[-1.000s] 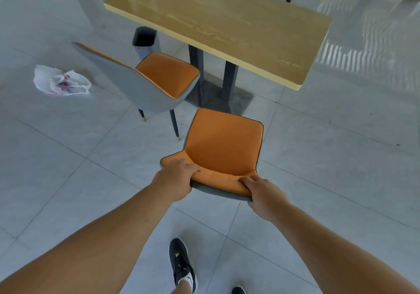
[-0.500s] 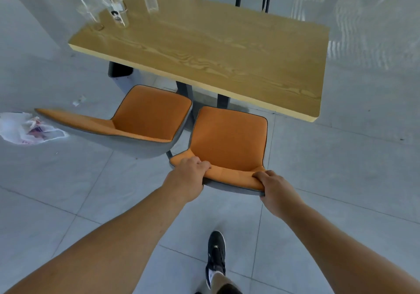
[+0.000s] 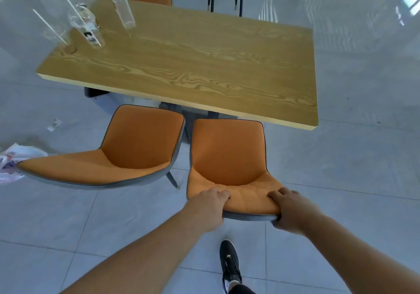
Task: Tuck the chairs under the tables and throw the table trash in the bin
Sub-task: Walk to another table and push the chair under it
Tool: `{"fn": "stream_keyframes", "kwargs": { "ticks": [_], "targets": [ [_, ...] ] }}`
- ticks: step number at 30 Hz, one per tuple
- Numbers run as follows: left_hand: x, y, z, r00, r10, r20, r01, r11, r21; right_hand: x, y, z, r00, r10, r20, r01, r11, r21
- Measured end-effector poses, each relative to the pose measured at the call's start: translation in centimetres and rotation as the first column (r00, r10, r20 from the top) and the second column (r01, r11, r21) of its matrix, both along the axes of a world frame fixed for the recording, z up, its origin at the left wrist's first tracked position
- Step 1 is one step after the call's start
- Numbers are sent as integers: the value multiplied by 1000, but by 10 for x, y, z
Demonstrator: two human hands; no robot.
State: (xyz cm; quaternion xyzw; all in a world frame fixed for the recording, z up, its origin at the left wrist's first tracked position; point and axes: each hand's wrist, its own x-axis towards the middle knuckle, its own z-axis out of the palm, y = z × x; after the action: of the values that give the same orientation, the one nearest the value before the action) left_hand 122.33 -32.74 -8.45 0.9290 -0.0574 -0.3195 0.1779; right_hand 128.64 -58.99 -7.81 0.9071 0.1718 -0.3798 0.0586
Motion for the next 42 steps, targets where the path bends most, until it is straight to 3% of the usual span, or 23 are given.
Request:
{"fn": "stream_keyframes", "kwargs": {
  "ticks": [3,7,12,15,28,37,42],
  "targets": [
    [7,38,10,996,-75,-46,73,996,-60,-23,52,2,997,29,74,-28,999,-22],
    [1,124,20,984,-166,58,158,980,122,-62,138,0,978,-36,205,34,999,13],
    [-36,276,17,981,-90,174,14,917,398,-85,219,-5,947,-135,291,140,990,6],
    [-52,332,5,956,-38,291,-88,908,409,-84,235,-10,939,-119,322,134,991,-25],
    [-48,341,-2,929,-84,361,-46,940,338,-77,232,-25,918,7,397,19,998,-62],
    [-49,343,-1,915,-130,381,7,951,309,-93,286,-22,949,47,312,-92,987,131],
    [-49,345,-4,919,-114,377,-6,953,304,-99,311,-23,953,59,296,-111,981,161]
  ]
}}
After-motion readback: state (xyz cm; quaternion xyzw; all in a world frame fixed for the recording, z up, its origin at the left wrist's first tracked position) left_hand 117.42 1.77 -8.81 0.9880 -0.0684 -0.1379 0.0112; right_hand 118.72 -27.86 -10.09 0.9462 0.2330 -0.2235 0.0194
